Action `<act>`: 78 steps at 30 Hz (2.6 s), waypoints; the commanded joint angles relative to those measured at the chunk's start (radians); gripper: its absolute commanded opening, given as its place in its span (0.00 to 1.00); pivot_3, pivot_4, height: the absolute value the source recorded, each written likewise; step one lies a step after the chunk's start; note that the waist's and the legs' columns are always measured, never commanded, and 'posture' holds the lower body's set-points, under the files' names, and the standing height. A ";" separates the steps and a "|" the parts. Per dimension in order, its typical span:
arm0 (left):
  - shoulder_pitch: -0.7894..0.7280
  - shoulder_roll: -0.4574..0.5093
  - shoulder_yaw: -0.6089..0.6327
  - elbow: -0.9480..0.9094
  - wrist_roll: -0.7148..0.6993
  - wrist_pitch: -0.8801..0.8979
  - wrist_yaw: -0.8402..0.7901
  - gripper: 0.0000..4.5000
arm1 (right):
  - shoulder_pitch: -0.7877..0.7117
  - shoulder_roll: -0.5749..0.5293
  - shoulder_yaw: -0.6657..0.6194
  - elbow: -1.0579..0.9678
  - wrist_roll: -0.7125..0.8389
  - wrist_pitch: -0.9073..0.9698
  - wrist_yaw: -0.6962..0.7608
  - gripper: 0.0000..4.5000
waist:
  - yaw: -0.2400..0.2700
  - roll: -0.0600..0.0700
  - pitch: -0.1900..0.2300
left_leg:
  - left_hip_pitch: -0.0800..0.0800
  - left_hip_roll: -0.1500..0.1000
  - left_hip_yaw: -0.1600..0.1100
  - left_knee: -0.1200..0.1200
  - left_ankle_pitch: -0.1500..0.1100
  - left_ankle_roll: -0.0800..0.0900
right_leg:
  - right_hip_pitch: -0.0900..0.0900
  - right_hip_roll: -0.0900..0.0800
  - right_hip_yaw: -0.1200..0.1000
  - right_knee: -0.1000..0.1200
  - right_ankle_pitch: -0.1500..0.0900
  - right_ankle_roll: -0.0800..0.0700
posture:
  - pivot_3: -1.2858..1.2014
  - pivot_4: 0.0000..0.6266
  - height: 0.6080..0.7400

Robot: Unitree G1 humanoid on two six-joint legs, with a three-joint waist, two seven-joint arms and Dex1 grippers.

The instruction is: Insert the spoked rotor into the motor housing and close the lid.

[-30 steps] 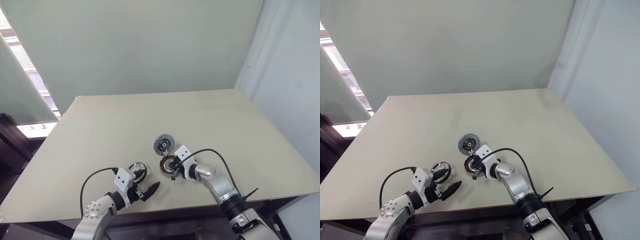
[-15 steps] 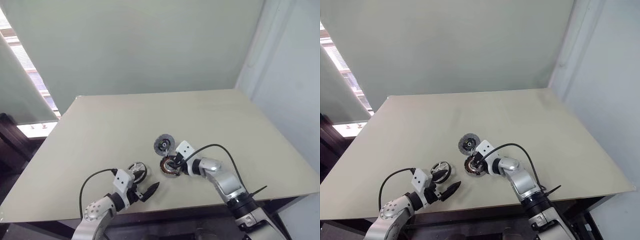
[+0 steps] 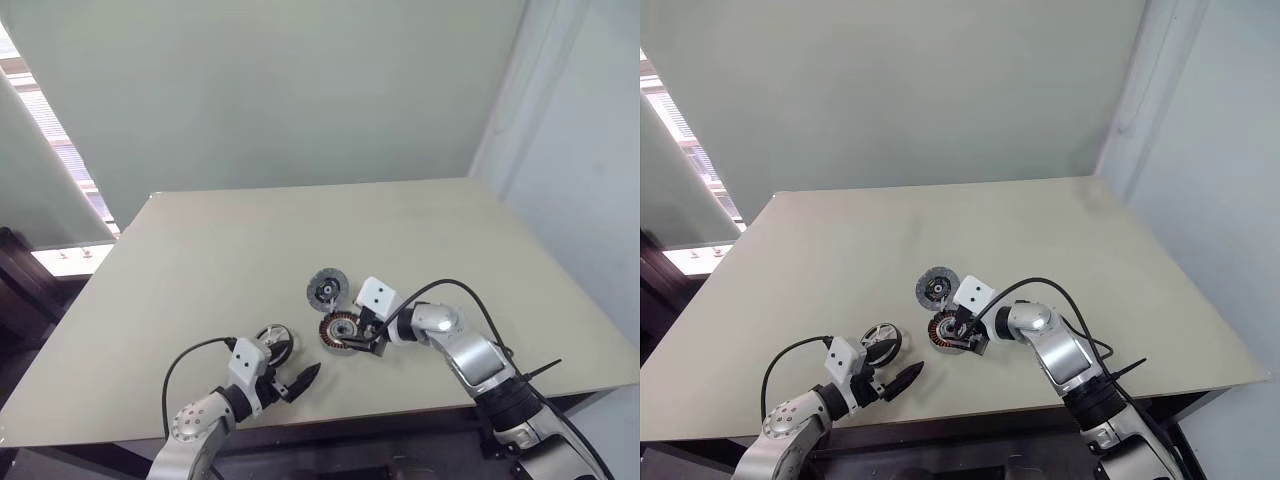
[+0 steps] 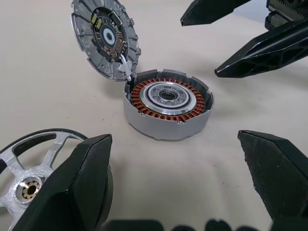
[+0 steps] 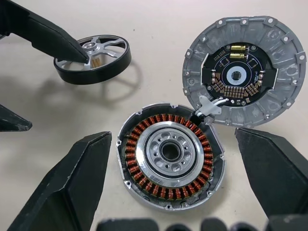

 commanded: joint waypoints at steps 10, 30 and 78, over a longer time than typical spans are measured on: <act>0.147 -0.108 0.180 -0.150 -0.306 0.213 0.091 0.91 | 0.031 0.006 -0.004 -0.029 0.007 -0.050 -0.005 1.00 | 0.000 -0.001 0.000 | 0.000 0.000 0.000 0.001 0.000 0.000 | 0.000 0.000 0.000 0.000 0.000 0.000 | 0.52 0.00 1.00; 0.232 -0.231 0.330 -0.162 -0.691 0.578 0.285 0.68 | 0.028 -0.003 -0.011 -0.023 0.003 -0.079 -0.010 1.00 | 0.000 -0.002 0.001 | -0.001 0.000 0.000 0.000 -0.001 0.000 | -0.002 -0.001 -0.001 -0.001 0.000 0.000 | 0.52 0.00 1.00; -0.217 -0.461 0.526 0.084 -0.855 0.426 0.718 1.00 | 0.101 -0.004 -0.063 -0.085 0.019 -0.089 -0.060 0.01 | -0.022 0.010 -0.004 | -0.051 -0.001 -0.013 -0.022 0.003 0.002 | 0.019 -0.055 -0.075 -0.001 -0.047 0.007 | 0.52 0.00 1.00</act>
